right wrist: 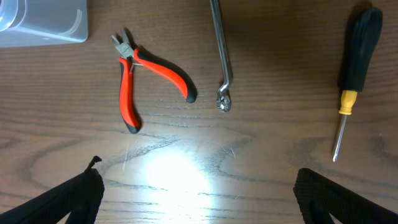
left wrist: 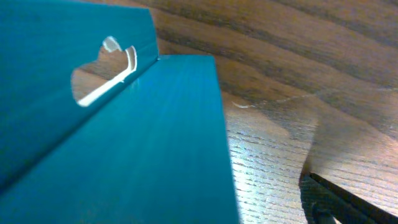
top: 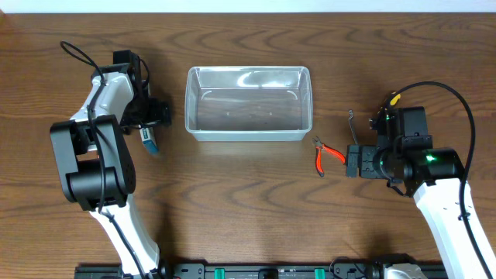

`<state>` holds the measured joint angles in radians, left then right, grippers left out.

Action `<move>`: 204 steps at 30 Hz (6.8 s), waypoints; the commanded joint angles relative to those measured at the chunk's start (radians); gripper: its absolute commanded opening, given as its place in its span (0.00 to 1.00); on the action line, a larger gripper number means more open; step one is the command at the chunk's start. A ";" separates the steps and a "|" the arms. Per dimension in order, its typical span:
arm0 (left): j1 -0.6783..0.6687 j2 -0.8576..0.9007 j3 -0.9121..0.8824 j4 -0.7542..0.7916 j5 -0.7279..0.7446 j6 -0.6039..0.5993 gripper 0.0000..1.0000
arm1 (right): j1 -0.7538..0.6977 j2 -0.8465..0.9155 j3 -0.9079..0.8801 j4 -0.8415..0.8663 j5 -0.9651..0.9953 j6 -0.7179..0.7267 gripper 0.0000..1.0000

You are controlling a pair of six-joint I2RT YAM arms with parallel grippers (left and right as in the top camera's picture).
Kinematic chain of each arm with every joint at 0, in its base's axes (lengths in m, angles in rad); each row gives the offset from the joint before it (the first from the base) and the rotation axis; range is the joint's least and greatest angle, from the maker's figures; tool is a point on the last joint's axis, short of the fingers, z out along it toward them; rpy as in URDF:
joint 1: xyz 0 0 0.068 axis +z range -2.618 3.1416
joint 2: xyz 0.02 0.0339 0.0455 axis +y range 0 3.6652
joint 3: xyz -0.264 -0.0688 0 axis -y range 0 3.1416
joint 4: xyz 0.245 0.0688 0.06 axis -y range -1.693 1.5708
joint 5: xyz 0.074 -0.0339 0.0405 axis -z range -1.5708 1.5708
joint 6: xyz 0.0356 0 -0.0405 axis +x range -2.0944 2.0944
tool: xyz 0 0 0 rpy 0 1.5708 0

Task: Pack container
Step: 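Move the left gripper to the blue screwdriver-set box and grasp it, then carry the box with the left gripper into the container and release, then move the left gripper to the orange-grip hammer and grasp it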

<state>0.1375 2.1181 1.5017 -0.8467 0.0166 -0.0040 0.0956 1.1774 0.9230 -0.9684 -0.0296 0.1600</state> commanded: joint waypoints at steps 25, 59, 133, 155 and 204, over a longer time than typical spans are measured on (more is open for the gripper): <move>0.004 -0.004 0.014 -0.004 -0.002 0.008 0.11 | 0.003 -0.001 0.020 -0.001 -0.001 -0.019 0.99; -0.468 -0.568 0.014 0.137 0.160 0.868 0.06 | 0.003 -0.001 0.020 0.045 -0.005 -0.018 0.99; -0.647 -0.285 0.014 0.209 -0.138 0.567 0.59 | 0.003 -0.001 0.020 0.016 -0.004 -0.019 0.99; 0.208 -0.793 -0.087 -0.317 -0.026 -0.038 0.98 | 0.003 -0.001 0.020 0.034 -0.005 -0.019 0.99; 0.411 -0.294 -0.460 0.137 0.075 0.119 0.94 | 0.003 -0.001 0.020 0.033 -0.005 -0.020 0.99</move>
<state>0.5465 1.8122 1.0546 -0.7143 0.1051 0.1097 0.0956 1.1774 0.9268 -0.9371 -0.0299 0.1493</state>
